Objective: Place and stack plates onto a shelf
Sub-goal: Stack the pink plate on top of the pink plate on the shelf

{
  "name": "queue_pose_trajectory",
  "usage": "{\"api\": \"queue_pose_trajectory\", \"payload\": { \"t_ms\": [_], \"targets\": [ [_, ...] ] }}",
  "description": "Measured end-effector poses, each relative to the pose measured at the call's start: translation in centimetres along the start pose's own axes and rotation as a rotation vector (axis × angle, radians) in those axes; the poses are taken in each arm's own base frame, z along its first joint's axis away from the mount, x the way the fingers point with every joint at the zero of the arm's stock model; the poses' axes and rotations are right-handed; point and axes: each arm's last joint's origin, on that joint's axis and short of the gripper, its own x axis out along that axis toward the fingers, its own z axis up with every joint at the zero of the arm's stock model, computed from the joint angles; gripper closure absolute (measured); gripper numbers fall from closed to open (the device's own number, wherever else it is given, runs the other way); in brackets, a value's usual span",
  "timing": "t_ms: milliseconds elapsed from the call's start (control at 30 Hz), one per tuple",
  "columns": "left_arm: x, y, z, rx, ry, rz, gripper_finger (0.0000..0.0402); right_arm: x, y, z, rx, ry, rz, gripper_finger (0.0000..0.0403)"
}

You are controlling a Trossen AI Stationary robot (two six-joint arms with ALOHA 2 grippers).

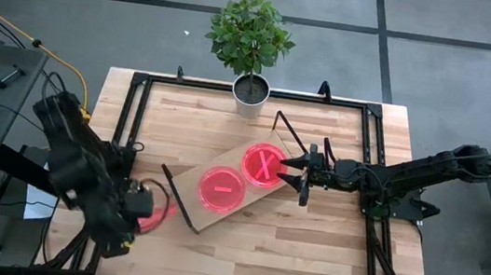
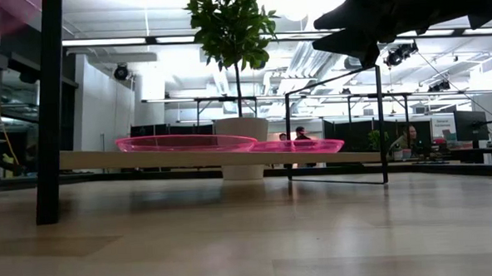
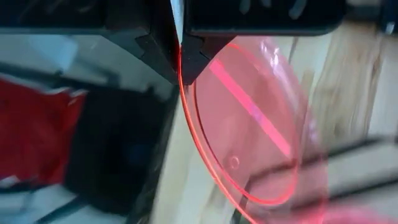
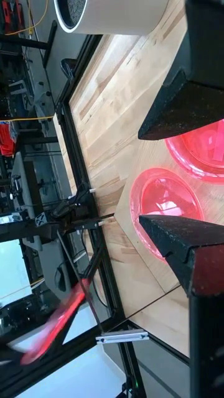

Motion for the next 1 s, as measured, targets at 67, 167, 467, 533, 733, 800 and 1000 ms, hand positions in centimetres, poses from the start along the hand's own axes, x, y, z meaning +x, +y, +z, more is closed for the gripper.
{"api": "queue_pose_trajectory", "payload": {
  "t_ms": [67,167,467,533,733,800,1000],
  "targets": [
    [-2.0,-0.1,0.4,0.015,-0.072,-0.045,0.0401,0.0,0.0,0.0,0.000,0.000,0.000,0.0208],
    [-4.5,-0.3,0.8,0.040,-0.150,-0.105,0.0401,0.0,0.0,0.0,0.000,0.000,0.000,0.0208],
    [-6.2,1.9,4.5,0.343,-0.417,0.133,0.0401,0.0,0.0,0.0,0.000,0.000,0.000,0.0208],
    [-5.4,2.8,6.1,0.372,-0.396,0.188,0.0401,0.0,0.0,0.0,0.000,0.000,0.000,0.0208],
    [1.0,6.1,11.2,0.446,-0.267,0.350,0.0401,0.0,0.0,0.0,0.000,0.001,0.000,0.0208],
    [3.8,7.3,12.5,0.478,-0.228,0.368,0.0401,0.0,0.0,0.0,-0.001,0.002,-0.001,0.0208],
    [10.3,9.2,14.5,0.556,-0.150,0.347,0.0401,0.0,0.0,-0.1,-0.003,0.007,-0.002,0.0208]
  ]
}}
